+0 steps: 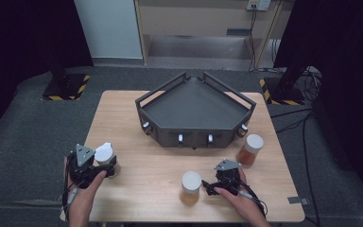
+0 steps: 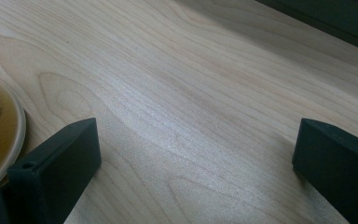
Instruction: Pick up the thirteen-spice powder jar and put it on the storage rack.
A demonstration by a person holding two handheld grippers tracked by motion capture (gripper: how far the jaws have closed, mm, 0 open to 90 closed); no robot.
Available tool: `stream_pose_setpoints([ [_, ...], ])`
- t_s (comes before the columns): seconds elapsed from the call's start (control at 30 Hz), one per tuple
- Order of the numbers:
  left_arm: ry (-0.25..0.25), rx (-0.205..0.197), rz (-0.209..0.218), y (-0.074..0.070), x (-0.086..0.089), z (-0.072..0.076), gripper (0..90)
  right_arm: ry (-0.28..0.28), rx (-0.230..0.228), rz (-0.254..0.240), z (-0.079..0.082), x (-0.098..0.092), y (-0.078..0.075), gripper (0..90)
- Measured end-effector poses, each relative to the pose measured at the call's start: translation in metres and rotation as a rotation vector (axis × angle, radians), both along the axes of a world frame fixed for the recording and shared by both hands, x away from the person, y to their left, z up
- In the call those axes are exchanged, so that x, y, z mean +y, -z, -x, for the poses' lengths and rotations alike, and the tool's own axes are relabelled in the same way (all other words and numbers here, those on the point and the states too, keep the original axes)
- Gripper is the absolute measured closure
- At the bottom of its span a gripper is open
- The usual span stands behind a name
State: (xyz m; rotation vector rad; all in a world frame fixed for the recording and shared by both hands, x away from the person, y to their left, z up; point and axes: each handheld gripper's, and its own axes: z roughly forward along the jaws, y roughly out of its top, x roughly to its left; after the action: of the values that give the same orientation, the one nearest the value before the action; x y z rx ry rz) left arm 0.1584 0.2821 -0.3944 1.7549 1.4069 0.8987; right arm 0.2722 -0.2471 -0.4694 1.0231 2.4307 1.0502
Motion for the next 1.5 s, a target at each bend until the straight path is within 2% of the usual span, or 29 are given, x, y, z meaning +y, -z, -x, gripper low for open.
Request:
stream_pose_setpoints([
  [0.4,-0.005,0.026,0.012,0.01,0.001,-0.009,1.5,0.0,0.0,0.0,0.0,0.0,0.0,1.0],
  [1.07,-0.006,0.058,0.047,0.029,0.007,-0.016,2.0,-0.003,0.0,-0.001,0.0,0.0,0.0,1.0],
  [1.5,-0.004,0.079,0.068,0.041,0.01,-0.022,5.8,-0.005,-0.001,0.0,0.0,-0.001,0.0,1.0],
])
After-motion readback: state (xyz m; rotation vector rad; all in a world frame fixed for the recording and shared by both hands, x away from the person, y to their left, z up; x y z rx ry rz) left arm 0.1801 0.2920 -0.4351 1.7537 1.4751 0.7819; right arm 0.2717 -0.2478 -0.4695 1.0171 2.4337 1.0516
